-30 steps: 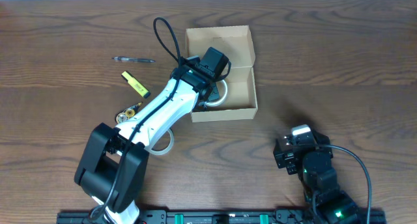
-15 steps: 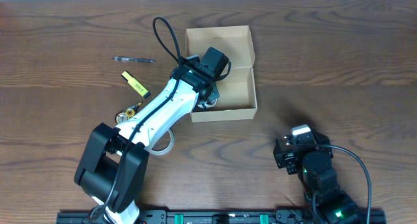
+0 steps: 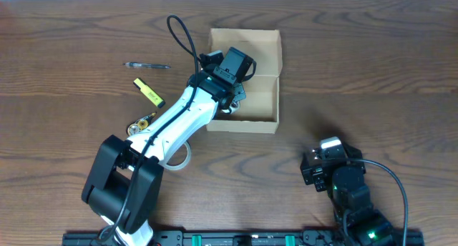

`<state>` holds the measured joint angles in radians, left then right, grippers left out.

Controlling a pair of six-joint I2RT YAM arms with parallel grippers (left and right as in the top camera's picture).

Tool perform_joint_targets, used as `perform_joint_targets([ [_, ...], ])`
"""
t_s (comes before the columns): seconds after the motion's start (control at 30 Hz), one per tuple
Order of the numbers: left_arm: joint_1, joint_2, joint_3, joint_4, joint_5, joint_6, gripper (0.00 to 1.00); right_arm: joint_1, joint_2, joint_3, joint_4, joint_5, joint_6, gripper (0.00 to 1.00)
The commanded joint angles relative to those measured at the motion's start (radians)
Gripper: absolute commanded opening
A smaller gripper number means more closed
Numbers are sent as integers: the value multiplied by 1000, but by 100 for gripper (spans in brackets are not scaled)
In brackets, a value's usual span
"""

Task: Pack container
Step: 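Lower the tape roll into the box and open the left gripper, then move the left gripper back and grasp the second clear tape roll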

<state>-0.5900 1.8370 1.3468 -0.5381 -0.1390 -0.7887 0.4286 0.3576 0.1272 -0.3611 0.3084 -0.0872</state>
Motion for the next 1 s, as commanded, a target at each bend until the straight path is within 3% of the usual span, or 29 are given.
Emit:
perform_joint_targets([
  [0.0, 2, -12, 39, -4, -19, 0, 48, -6, -6, -8, 1, 9, 0, 99],
  [0.23, 2, -54, 134, -48, -56, -2, 60, -6, -6, -8, 1, 9, 0, 99],
  [0.43, 2, -105, 135, -151, -99, -65, 60, -6, -6, -8, 1, 9, 0, 99],
  [0.73, 75, -286, 102, -624, -228, -444, 61, -6, -6, -8, 1, 9, 0, 99],
  [0.97, 78, -525, -259, -478, -225, -698, 62, -6, -6, -8, 1, 9, 0, 99],
])
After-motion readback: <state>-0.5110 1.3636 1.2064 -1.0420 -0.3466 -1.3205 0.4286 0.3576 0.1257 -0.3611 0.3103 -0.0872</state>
